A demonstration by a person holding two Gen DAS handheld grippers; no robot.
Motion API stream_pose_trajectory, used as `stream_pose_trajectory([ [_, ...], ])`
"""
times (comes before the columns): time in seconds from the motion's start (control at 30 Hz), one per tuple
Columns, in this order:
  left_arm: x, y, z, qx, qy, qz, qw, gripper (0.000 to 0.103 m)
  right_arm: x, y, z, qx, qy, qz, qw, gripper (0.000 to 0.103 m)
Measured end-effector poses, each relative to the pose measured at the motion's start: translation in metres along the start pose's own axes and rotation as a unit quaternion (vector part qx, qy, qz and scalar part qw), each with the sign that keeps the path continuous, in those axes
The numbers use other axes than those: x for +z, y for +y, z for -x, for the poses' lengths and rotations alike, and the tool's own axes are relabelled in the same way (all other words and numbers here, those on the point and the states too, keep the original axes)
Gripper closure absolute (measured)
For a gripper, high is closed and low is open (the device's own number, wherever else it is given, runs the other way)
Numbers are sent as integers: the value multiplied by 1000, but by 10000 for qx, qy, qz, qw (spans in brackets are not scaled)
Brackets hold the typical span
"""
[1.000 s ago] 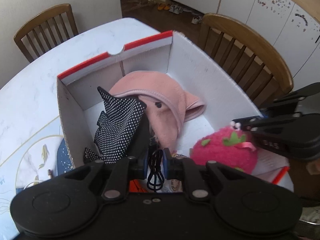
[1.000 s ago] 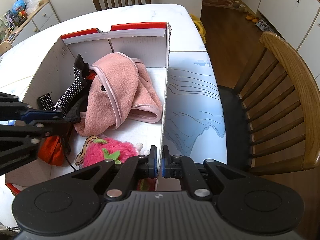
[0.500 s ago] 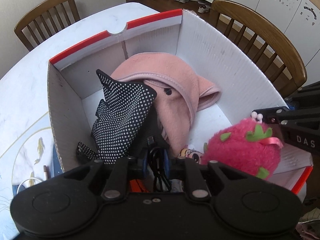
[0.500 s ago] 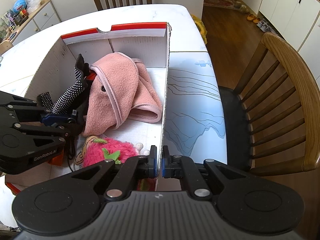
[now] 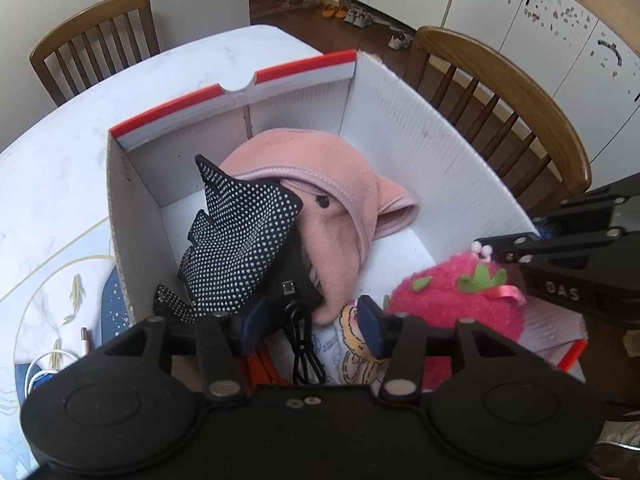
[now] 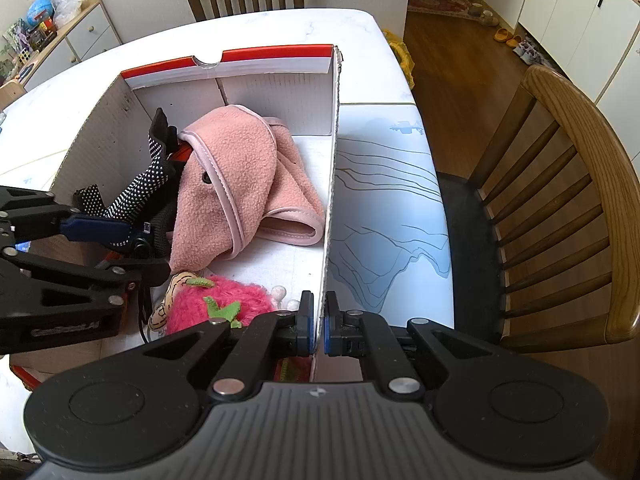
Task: Organize objects
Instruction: 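Carry the black cable with the left gripper into the box and release, then return the left gripper to the table and grasp the blue tissue pack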
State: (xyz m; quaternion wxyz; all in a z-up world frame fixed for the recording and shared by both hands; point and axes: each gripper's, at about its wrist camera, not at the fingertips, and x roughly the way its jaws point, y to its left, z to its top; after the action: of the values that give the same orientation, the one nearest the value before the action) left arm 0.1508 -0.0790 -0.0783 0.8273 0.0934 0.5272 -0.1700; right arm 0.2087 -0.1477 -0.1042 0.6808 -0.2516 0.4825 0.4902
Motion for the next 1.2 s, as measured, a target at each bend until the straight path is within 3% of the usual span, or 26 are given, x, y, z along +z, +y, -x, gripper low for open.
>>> stream_pose_trajectory([
  [0.4,-4,11,38,-19,-517,299,9982,32,0,0,0,-15,1,92,10000,99],
  [0.57,-8,22,60,67,-822,442,9956,18,-1,1,0,-21,6,112,9999,99],
  [0.9,-22,70,94,353,-1122,973,9883,2,-1,1,0,-39,20,150,9999,99],
  [1.2,-45,134,111,861,-1117,1589,9772,1,1,3,1,-82,61,137,9999,99],
])
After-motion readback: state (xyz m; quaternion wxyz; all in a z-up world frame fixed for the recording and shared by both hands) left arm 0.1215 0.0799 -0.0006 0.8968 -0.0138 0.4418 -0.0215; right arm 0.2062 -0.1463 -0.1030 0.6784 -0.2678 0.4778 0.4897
